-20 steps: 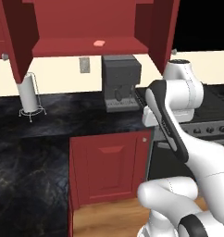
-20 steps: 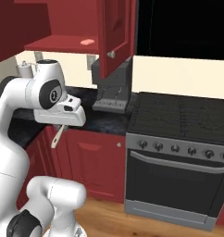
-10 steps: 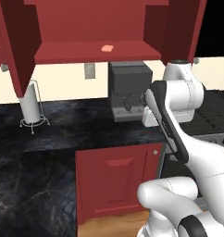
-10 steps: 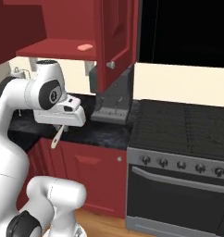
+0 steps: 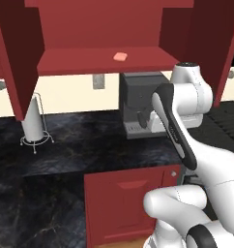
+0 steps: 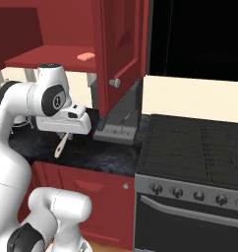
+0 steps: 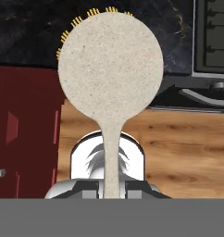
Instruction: Pick up the dish brush and bar soap from the sink, and place them back in the cabinet, and close the cabinet doors.
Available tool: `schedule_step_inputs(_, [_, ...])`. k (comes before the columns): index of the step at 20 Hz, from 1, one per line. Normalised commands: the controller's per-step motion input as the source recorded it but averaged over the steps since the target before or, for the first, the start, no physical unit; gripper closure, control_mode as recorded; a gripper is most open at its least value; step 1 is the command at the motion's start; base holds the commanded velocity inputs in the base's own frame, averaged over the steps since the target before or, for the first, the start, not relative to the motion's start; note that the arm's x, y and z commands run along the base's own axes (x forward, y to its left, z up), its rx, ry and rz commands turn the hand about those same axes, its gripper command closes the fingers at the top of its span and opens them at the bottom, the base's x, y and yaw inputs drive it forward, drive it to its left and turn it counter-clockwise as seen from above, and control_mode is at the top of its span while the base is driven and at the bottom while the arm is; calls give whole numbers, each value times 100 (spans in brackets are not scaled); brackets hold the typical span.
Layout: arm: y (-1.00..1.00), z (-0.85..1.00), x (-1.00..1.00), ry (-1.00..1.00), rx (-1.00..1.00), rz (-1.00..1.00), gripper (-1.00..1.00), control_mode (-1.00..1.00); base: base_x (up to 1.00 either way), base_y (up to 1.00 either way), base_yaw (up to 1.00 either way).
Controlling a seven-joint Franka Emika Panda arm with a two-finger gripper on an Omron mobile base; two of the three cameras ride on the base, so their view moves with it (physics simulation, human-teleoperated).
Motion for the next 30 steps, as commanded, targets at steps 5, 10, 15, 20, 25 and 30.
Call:
schedule_step_inputs(5, [0, 0, 0, 0, 0, 0, 100, 100, 35, 23, 0])
schedule_step_inputs(10, [0, 0, 0, 0, 0, 0, 100, 100, 37, 33, 0])
schedule_step_inputs(15, [0, 0, 0, 0, 0, 0, 100, 100, 30, 45, 0])
schedule_step_inputs(20, [0, 0, 0, 0, 0, 0, 100, 100, 28, 38, 0])
schedule_step_inputs(25, [0, 0, 0, 0, 0, 0, 100, 100, 44, 22, 0])
schedule_step_inputs(30, [0, 0, 0, 0, 0, 0, 100, 100, 36, 15, 0])
